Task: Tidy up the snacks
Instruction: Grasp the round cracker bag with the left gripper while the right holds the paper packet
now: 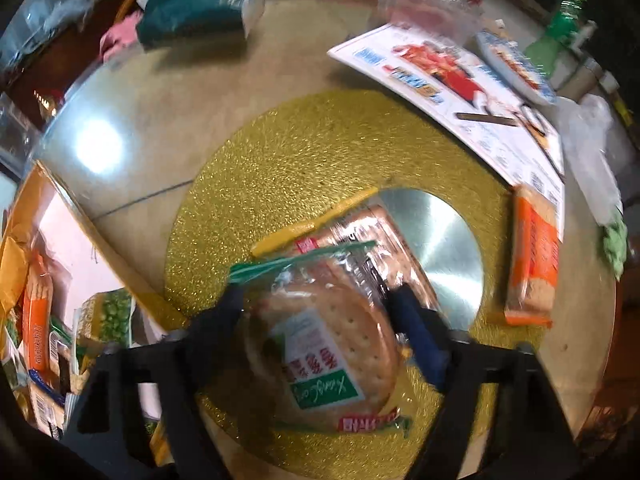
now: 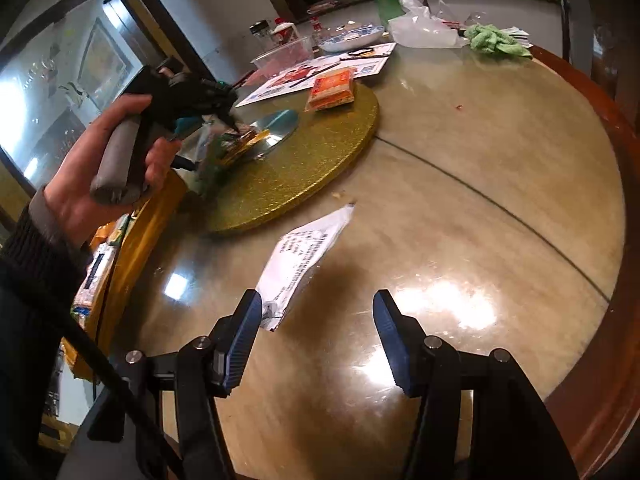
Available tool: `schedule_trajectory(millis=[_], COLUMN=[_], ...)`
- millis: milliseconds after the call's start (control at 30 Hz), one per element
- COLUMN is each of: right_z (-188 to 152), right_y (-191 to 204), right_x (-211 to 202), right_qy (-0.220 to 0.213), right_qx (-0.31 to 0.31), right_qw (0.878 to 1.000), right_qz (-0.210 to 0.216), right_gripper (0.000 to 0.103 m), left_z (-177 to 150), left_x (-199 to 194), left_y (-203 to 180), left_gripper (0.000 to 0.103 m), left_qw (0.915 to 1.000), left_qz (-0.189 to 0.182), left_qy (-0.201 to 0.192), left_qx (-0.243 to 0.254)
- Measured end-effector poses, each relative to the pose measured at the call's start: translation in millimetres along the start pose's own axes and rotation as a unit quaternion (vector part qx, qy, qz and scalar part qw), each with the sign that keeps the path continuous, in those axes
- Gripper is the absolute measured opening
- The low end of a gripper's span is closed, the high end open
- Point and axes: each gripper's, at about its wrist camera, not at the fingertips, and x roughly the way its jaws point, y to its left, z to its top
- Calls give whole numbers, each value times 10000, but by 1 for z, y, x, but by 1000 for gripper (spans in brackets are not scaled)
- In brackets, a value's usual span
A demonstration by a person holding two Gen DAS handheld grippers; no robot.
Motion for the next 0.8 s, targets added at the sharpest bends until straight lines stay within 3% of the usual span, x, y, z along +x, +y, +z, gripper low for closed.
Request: schedule_trajectory(millis=[100, 267, 467, 567, 667, 800], right_z=[0, -1, 0, 7, 15, 25], right_y=[-4, -5, -6, 3, 17, 27], right_x=[-1, -4, -8, -10, -10, 15], right_qy=[-22, -14, 21, -62, -188, 113], right_qx=[19, 48, 153, 36, -183, -447], right_qw=[10000, 9999, 9995, 9991, 9983, 9978], right_qz=[-59, -140, -293, -417, -516, -473], right_gripper=[58, 58, 61, 67, 72, 72], left_z=[-22, -91, -205, -221, -225, -224], left_x=[-11, -34, -71, -86, -101, -103], left_y=[2, 1, 27, 52, 86, 101], left_gripper=[63, 60, 62, 64, 82, 82], left_qw=[9995, 9911, 9622, 9646, 9740, 9770], left_qz=[-146, -72, -15, -465, -919, -1021], left_qy=[120, 4, -146, -222, -409, -395], left_qx=[248, 1332, 2718, 2586, 2028, 1828])
